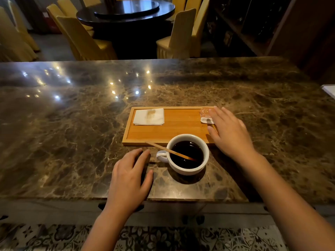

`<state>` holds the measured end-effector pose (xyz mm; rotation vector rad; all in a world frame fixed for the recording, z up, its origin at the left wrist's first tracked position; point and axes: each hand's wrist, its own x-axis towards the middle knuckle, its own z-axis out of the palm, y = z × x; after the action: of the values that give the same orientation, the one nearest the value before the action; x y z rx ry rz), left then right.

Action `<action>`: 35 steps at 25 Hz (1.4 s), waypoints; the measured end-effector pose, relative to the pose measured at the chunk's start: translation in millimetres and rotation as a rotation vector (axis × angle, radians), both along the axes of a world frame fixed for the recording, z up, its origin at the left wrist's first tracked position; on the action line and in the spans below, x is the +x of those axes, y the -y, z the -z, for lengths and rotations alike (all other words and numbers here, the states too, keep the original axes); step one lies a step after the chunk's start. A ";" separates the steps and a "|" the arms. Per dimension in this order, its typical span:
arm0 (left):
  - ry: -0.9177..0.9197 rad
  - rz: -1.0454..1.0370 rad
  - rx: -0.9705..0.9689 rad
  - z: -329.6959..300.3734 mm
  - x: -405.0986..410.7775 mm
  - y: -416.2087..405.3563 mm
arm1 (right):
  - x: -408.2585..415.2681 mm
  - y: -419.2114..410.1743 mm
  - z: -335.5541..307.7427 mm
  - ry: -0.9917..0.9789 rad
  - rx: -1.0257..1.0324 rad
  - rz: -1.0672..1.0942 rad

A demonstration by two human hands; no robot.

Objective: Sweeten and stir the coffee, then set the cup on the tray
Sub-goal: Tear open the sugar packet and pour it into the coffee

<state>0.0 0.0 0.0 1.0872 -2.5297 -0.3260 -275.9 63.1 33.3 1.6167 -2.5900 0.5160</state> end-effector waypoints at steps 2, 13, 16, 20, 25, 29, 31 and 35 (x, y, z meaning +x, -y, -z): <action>-0.005 -0.018 -0.008 1.1 -0.9 1.9 | -3.7 10.7 6.8 0.015 0.070 -0.016; 0.044 -0.053 -0.016 4.0 0.2 2.1 | -11.6 14.2 14.4 0.202 -0.221 0.083; 0.048 -0.057 -0.016 3.5 0.1 1.5 | -17.3 12.5 17.5 0.287 -0.166 0.174; 0.046 -0.056 -0.014 3.2 0.3 1.4 | -21.1 14.8 20.1 0.326 -0.173 0.209; 0.042 -0.058 -0.019 3.7 0.1 1.3 | -26.4 8.6 21.6 0.513 -0.312 0.192; 0.041 -0.060 -0.020 4.3 0.6 2.0 | -27.3 0.3 10.7 0.783 -0.431 0.186; 0.040 -0.060 -0.022 4.7 0.3 1.8 | -25.0 -8.6 2.4 0.859 -0.503 0.170; 0.040 -0.058 -0.026 6.3 1.3 1.3 | -8.6 -30.2 -11.7 1.186 -0.682 0.046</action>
<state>1.3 -1.3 -6.3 1.1664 -2.5241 -0.2580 -284.6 93.2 45.0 1.1063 -2.3759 2.6022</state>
